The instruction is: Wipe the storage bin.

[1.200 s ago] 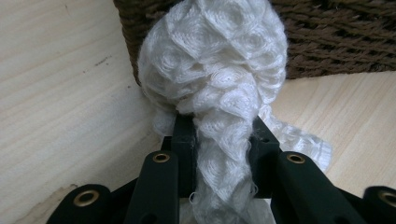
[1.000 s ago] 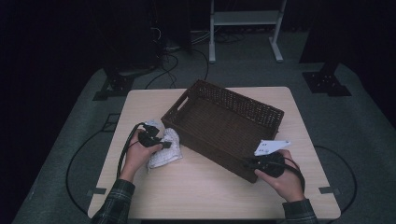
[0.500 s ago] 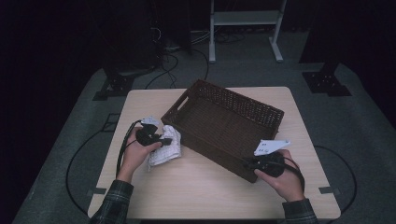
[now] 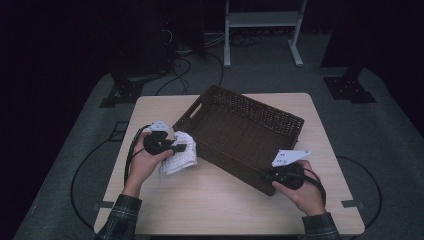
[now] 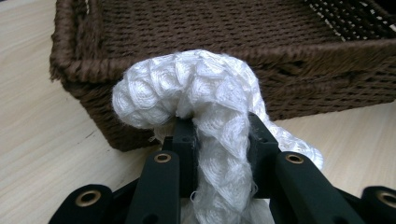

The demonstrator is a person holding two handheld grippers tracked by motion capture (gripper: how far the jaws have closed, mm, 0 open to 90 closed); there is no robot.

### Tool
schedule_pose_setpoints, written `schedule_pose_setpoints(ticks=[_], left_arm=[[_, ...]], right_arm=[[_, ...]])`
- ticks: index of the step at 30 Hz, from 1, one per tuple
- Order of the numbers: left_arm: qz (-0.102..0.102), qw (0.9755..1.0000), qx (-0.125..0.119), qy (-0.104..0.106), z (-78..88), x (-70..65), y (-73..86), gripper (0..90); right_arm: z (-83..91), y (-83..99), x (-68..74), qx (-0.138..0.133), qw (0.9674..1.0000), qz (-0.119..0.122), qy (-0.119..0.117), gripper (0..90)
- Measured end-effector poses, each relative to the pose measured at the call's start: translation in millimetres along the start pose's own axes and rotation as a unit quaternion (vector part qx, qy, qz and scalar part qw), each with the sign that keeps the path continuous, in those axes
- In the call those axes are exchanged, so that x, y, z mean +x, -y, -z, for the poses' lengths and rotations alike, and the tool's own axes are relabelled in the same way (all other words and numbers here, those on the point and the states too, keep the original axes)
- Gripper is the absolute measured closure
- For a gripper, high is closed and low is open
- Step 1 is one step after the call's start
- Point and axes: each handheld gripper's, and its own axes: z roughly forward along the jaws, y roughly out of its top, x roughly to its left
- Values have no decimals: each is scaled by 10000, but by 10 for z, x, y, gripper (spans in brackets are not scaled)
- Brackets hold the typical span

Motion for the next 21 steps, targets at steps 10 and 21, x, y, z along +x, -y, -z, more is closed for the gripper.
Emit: schedule_pose_setpoints(ticks=[10,21], left_arm=[[103,9996,225,124,-143,48,72,704],[246,9963,818,83,-431,104,232,705]], right_arm=[[-1,-2,1,9,10000,10,4,808],[-2,1,-1,5,10000,21,2,808]])
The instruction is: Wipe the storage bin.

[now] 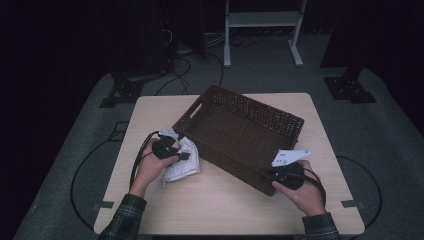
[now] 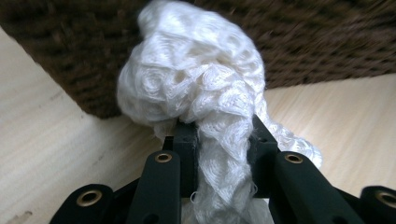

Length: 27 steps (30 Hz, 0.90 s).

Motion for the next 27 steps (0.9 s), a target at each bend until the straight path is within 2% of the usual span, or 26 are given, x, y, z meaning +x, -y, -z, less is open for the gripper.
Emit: schedule_pose_setpoints(ticks=[5,8,10,18,22,27], left_arm=[[85,9994,328,22,-136,29,53,704],[152,9993,337,63,-152,37,67,705],[115,9993,356,41,-138,31,60,705],[89,9997,44,218,9,-8,-9,706],[102,9991,-254,309,143,-71,-59,705],[-92,9980,-531,318,322,-152,-144,706]], right_arm=[[0,-1,-1,-2,10000,-1,-1,808],[0,-1,0,0,10000,2,5,809],[-1,0,0,-1,10000,3,5,809],[-1,2,-2,-9,10000,-6,-5,808],[-1,1,0,-5,10000,-3,1,809],[-1,1,0,-5,10000,1,0,809]])
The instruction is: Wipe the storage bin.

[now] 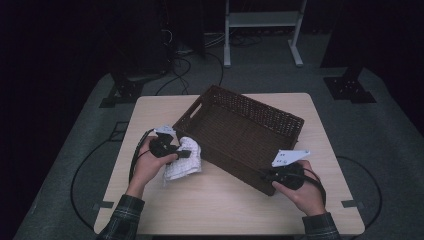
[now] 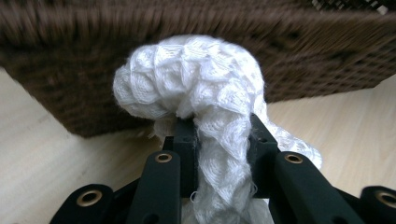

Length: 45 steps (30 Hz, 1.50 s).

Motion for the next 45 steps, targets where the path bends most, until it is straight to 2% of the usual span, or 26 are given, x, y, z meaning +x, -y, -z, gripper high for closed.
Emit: schedule_pose_setpoints(ticks=[11,14,17,19,29,32,34,36,45], left_arm=[[-239,9988,-434,20,267,-150,-123,706],[-289,9985,-455,0,291,-170,-144,706],[-273,9990,-349,27,236,-153,-126,706],[-203,9996,-204,40,129,-119,-86,706],[-82,9998,198,56,-165,-69,5,706],[-78,9992,386,41,-255,-42,48,706],[-3,9990,442,17,-321,-39,79,706],[-44,9983,579,25,-366,-21,102,706],[52,9964,844,-70,-484,52,179,706]], right_arm=[[0,1,-3,2,10000,2,-8,809],[-1,1,-4,-2,10000,4,-14,809],[-1,1,-4,-3,10000,-3,-15,809],[-1,0,-3,0,10000,-8,-13,809],[-2,2,-6,-9,10000,10,-17,809],[-4,4,-9,-19,10000,-1,-28,809],[-4,4,-8,-17,10000,0,-21,809],[-3,3,-5,-11,10000,-3,-14,809],[-4,4,-7,-13,10000,4,-20,809]])
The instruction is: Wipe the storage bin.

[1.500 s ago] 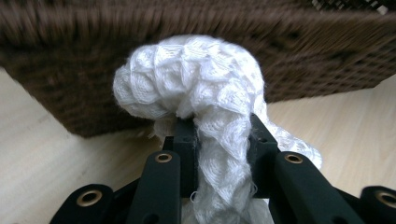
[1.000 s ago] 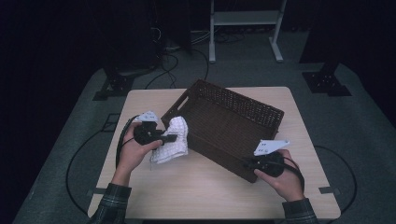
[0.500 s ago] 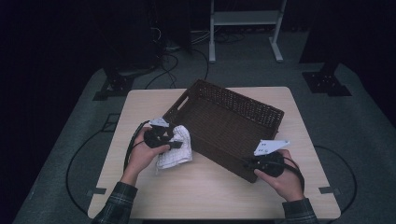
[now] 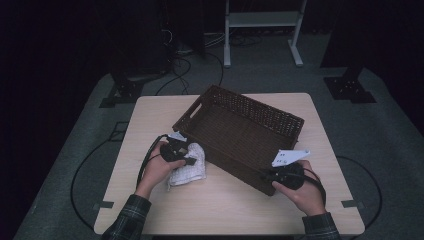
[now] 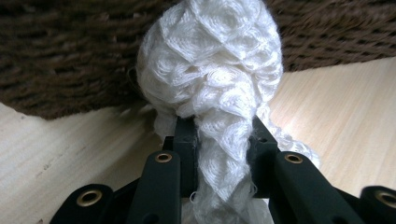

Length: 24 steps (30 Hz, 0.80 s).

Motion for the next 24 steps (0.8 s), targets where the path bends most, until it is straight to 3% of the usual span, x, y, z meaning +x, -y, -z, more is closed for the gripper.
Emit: schedule_pose_setpoints(ticks=[4,7,11,24], left_arm=[[15,10000,84,-12,-44,21,23,705],[54,10000,-21,-36,-28,2,18,705],[-40,9999,-113,55,63,-27,-19,706],[-294,9955,-841,313,421,-260,-173,705]], right_arm=[[0,0,1,3,10000,-5,5,809],[0,-1,3,3,10000,-3,9,809],[0,1,3,1,10000,4,8,809],[0,4,1,-1,10000,-12,-8,810]])
